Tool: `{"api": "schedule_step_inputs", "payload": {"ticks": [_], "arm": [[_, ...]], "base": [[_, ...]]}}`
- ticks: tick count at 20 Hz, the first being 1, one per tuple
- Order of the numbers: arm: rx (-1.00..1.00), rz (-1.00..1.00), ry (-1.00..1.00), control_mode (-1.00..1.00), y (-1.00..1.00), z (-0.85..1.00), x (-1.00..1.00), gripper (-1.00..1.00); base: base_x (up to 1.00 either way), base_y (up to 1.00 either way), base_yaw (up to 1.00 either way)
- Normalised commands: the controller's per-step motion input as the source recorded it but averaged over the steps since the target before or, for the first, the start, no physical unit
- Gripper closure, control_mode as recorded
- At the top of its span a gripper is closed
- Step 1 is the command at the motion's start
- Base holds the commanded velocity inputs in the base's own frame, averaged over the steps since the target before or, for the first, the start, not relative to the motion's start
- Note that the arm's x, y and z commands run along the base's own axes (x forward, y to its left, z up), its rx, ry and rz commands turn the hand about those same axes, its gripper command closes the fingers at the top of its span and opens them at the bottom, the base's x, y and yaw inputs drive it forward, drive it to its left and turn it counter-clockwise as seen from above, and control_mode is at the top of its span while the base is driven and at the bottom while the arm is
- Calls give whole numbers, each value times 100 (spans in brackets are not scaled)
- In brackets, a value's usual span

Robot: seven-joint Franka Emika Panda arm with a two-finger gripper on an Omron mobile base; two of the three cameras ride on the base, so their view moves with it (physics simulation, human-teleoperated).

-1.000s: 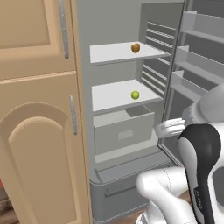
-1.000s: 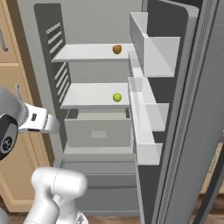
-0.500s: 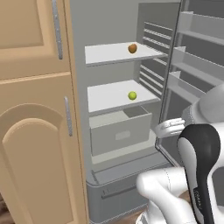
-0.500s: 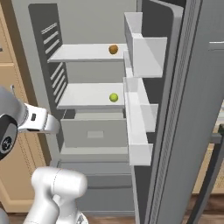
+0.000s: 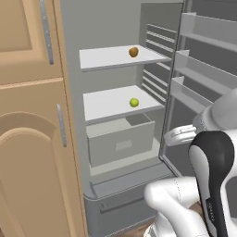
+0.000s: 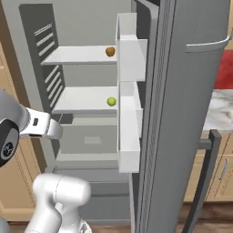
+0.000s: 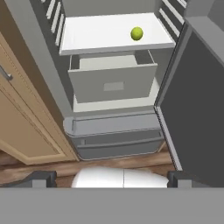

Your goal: Retrieve the apple and pear from the fridge and place them into the bowl on the dining table.

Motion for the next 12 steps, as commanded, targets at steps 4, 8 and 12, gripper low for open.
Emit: {"api": "schedule_step_inputs", "payload": {"ticks": [4,8,12], "arm": [[0,0,0,100,0,0,0,-100],[0,0,0,100,0,0,0,-100],[0,0,0,100,0,0,0,-100]], "base": [[51,-1,0],[74,0,0],[76,-3,0]]}}
